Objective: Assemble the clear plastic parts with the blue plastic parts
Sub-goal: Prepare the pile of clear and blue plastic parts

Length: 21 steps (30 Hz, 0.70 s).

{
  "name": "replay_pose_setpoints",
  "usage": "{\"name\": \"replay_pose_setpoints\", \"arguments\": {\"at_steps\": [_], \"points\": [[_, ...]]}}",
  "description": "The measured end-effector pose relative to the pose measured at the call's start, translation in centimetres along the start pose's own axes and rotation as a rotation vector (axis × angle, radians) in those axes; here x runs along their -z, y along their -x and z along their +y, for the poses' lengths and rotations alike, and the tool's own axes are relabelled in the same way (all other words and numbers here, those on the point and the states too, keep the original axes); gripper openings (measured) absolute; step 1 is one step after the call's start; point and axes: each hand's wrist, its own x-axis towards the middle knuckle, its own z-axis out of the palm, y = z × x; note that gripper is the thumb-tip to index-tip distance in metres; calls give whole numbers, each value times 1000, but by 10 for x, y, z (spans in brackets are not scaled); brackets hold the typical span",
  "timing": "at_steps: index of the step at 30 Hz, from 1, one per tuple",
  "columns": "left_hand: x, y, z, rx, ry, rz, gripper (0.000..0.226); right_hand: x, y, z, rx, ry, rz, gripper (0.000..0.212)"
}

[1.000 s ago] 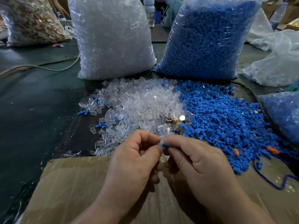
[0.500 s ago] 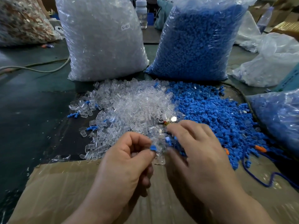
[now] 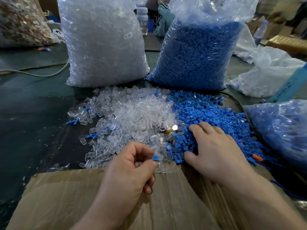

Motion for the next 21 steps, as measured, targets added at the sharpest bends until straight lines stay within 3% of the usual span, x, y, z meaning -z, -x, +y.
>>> {"name": "replay_pose_setpoints", "arguments": {"at_steps": [4, 7, 10, 13, 15, 21], "points": [[-2, 1, 3, 7, -25, -1, 32, 10, -15, 3, 103, 61, -136, 86], [-3, 2, 4, 32, -1, 3, 34, 10, -16, 4, 130, 70, -136, 85], [-3, 3, 4, 49, 16, -5, 33, 5, -5, 6, 91, 96, -3, 73], [-1, 3, 2, 43, -9, -2, 31, -2, 10, 7, 39, 204, 140, 48], [-1, 3, 3, 36, -43, -7, 31, -5, 16, 6, 34, 204, 138, 35], [-3, 5, 9, 54, -32, -12, 36, -8, 8, 8, 7, 161, 96, 22]]}}
